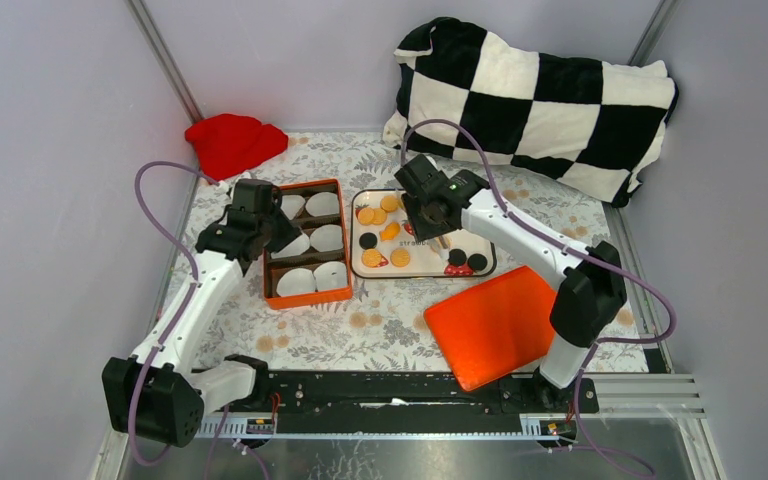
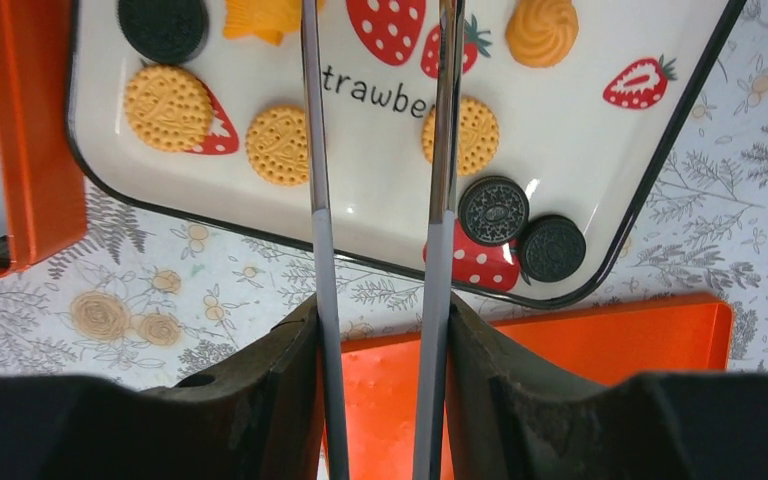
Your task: Pack the cookies
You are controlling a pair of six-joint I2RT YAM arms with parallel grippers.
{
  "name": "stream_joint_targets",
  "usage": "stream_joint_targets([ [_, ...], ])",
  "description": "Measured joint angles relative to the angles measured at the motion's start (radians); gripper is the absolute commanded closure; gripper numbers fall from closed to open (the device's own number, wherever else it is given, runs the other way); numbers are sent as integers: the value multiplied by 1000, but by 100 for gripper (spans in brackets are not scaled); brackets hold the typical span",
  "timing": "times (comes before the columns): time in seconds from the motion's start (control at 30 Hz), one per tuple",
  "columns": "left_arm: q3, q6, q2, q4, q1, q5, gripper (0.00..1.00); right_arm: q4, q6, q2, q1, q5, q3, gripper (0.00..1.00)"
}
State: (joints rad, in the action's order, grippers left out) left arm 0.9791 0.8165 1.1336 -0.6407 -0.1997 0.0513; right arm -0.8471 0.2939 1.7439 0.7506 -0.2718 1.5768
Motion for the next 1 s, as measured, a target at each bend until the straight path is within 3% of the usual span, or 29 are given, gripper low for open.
stream_joint_targets([
  [0.17,0,-5,0,6,5,-11,88,-18,-22,50,10,16,121,100],
  [0.5,-11,-18,12,10,28,10,88,5,-83,392,76,115,537,100],
  [0.87,-12,-34,-5,4,39,47,88,45,-131,539,97,211,617,100],
  [0.93,-17,-34,-5,3,39,47,88,50,-134,549,97,221,620,96],
  [1.0,-24,-34,-5,2,39,47,88,52,-134,556,98,225,620,83],
])
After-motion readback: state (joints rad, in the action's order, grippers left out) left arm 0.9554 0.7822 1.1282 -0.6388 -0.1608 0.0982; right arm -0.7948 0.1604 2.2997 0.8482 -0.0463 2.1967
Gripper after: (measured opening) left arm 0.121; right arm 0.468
